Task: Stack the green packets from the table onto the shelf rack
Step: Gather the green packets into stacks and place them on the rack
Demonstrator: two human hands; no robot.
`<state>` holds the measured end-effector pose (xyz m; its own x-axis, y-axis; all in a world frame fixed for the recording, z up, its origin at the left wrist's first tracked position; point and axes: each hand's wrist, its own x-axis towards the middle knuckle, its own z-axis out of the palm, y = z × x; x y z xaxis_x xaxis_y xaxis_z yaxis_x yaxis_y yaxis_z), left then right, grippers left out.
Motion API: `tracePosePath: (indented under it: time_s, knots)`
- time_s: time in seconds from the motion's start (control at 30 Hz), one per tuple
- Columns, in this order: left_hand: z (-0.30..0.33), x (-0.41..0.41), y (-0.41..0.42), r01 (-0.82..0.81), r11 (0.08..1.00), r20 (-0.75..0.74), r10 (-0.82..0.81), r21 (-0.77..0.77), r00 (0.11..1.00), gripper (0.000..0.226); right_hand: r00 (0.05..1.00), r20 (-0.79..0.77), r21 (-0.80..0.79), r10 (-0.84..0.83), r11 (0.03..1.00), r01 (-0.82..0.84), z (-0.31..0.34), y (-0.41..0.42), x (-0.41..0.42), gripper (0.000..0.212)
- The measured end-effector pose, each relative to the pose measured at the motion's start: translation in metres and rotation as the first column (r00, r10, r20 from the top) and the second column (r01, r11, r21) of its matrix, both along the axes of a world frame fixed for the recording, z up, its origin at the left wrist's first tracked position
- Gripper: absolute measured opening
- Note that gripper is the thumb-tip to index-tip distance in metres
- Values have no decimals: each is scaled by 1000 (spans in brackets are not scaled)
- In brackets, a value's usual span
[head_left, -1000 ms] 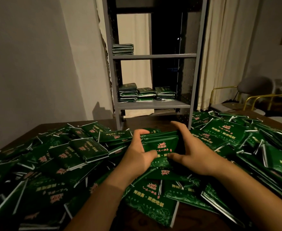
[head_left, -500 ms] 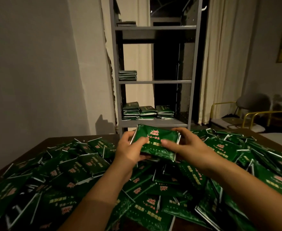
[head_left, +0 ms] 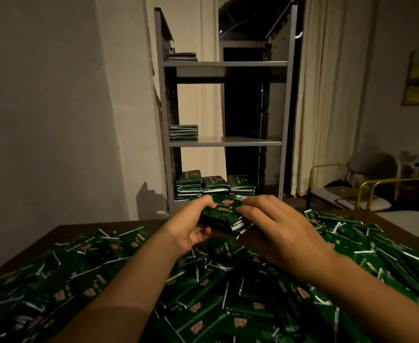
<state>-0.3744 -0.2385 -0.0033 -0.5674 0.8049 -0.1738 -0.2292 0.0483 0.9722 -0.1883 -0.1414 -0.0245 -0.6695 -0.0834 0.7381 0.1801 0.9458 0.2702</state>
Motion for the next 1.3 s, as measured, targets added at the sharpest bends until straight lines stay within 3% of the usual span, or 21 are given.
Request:
tracePosePath:
  time_s: [0.2,0.3,0.33,0.37,0.4,0.43,0.47,0.5,0.53,0.57,0.83,1.1,1.3]
  knots:
    - [4,-14,25,39,999,6,-39,19,999,18,999,-27,21,24,1000,-23,1,25,-15,48]
    - [1,-22,35,24,991,92,-36,133,995,39,996,-82,17,-34,999,36,2,42,-20,47]
    - [-3,-24,37,3,994,-2,-3,108,1000,39,991,-117,-1,-65,998,65,3,47,-22,47]
    - [-7,-26,40,-33,999,-232,40,36,972,35,983,-154,-23,-99,995,97,5,53,-24,45]
    - [-14,-29,43,-94,994,-561,47,-55,826,30,975,-181,-43,-133,991,127,5,60,-28,44]
    - [-22,-32,45,-171,979,-841,1,-109,541,27,969,-190,-55,-161,987,153,5,66,-33,43]
    - [-29,-34,47,-203,971,-967,-75,-126,243,30,966,-184,-57,-180,983,172,3,72,-40,44]
    - [-34,-34,50,-187,973,-991,-129,-135,45,37,966,-170,-56,-193,981,186,1,76,-47,45]
    - [-38,-34,53,-159,975,-985,-167,-157,-52,42,966,-160,-59,-202,979,194,-1,80,-55,47]
    - [-41,-36,57,-147,973,-977,-193,-178,-95,46,965,-157,-66,-208,978,199,-2,83,-63,47]
    - [-39,-48,84,-248,921,-933,-337,-300,-123,66,958,-165,-87,-235,971,223,2,103,-120,44]
    - [-43,-57,99,-241,922,-937,-335,-304,-102,65,958,-120,-71,-259,965,252,5,123,-162,44]
    - [-48,-67,105,-221,942,-955,-281,-254,-100,63,954,-61,-126,-292,951,283,10,129,-183,56]
